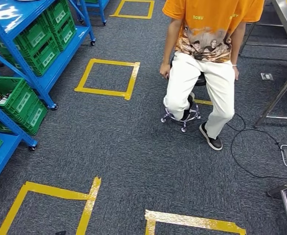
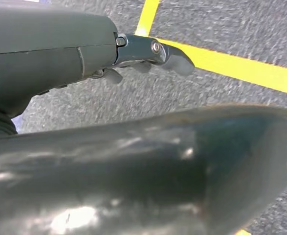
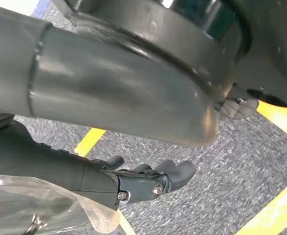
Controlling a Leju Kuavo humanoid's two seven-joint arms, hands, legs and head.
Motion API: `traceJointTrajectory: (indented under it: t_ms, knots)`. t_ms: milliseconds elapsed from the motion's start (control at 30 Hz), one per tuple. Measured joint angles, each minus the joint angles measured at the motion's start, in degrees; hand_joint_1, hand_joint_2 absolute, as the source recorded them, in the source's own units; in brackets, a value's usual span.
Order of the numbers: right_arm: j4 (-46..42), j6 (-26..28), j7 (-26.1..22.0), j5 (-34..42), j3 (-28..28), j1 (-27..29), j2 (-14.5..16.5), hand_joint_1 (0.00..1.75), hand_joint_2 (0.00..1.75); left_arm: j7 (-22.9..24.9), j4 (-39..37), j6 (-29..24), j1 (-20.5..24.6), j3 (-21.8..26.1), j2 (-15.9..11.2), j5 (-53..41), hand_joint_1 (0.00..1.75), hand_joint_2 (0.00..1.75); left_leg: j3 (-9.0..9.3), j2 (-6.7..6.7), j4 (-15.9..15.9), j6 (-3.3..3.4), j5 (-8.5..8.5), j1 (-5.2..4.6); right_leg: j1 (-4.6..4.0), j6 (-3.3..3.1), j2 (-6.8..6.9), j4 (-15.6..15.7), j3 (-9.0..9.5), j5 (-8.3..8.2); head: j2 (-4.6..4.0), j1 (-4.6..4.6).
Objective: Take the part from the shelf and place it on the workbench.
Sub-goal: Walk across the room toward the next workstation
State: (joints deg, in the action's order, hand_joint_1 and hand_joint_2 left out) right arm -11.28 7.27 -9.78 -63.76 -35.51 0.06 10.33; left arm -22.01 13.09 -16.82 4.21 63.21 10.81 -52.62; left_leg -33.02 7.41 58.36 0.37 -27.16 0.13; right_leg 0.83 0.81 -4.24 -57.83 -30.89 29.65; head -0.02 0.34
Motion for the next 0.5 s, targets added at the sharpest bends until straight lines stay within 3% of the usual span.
traceJointTrajectory:
  t_ms: [67,133,200,233,300,333,400,467,500]
  knots:
    - [0.0,-0.02,-0.03,-0.01,0.0,-0.04,0.03,0.0,0.0,0.0,0.0,-0.02,-0.03,0.01,-0.04,-0.1,0.0,0.0,-1.09,-2.02,2.32,-0.62,-1.38,-0.15,0.09,-0.69,1.61,0.59,0.44,-0.22,0.0,-0.19]
    - [0.01,-0.03,-0.05,0.01,0.01,0.03,0.05,0.0,0.0,-0.04,0.0,-0.02,0.14,0.01,-0.04,-0.2,0.0,0.0,-3.95,-5.19,8.51,-0.96,-4.77,-0.25,0.03,-1.13,3.41,0.82,0.73,-0.12,0.0,-0.41]
    - [0.02,-0.04,-0.04,0.0,0.02,0.14,0.04,0.0,0.0,-0.1,0.0,0.01,0.25,0.0,-0.04,-0.28,0.0,0.0,-6.71,-6.39,14.3,-1.14,-7.42,-0.12,-0.1,-1.31,4.8,0.8,0.81,0.07,0.0,-0.44]
    - [0.02,-0.04,-0.04,-0.01,0.02,0.13,0.04,0.0,0.0,-0.12,0.0,0.01,0.19,0.01,-0.04,-0.32,0.0,0.0,-7.34,-6.59,15.73,-1.21,-7.65,-0.04,-0.15,-1.33,5.46,0.79,0.86,0.15,0.0,-0.44]
    - [0.01,-0.07,-0.03,-0.08,0.02,0.0,0.03,0.0,0.0,-0.16,0.0,0.01,0.0,0.02,-0.06,-0.36,0.0,0.0,-6.22,-7.03,13.79,-1.19,-5.55,0.06,-0.21,-1.27,6.91,0.79,1.12,0.38,0.0,-0.45]
    - [0.0,-0.1,-0.04,-0.15,0.02,-0.09,0.03,0.0,0.0,-0.17,0.0,0.01,-0.08,0.02,-0.08,-0.36,0.0,0.0,-4.31,-7.68,10.21,-1.05,-3.43,0.04,-0.24,-1.19,7.72,0.79,1.37,0.54,0.0,-0.45]
    - [0.01,-0.2,-0.05,-0.3,0.02,-0.17,0.04,0.0,0.0,-0.17,0.0,0.02,-0.01,0.02,-0.17,-0.36,0.0,0.0,-0.28,-10.25,2.48,-0.4,-0.68,-0.42,-0.42,-0.83,8.98,0.75,1.83,0.95,0.0,-0.43]
    - [0.02,-0.27,-0.08,-0.39,0.02,-0.24,0.05,0.0,0.0,-0.17,0.0,0.02,0.08,0.02,-0.25,-0.36,0.0,0.0,0.99,-11.47,-0.3,0.26,-0.43,-0.96,-0.61,-0.33,10.04,0.75,2.12,1.27,0.0,-0.37]
    - [0.01,-0.29,-0.11,-0.41,0.02,-0.36,0.05,0.0,0.0,-0.17,0.0,0.02,0.03,0.02,-0.29,-0.36,0.0,0.0,0.87,-10.86,-0.41,0.54,-0.37,-1.06,-0.67,-0.05,10.53,0.82,2.3,1.36,0.0,-0.37]
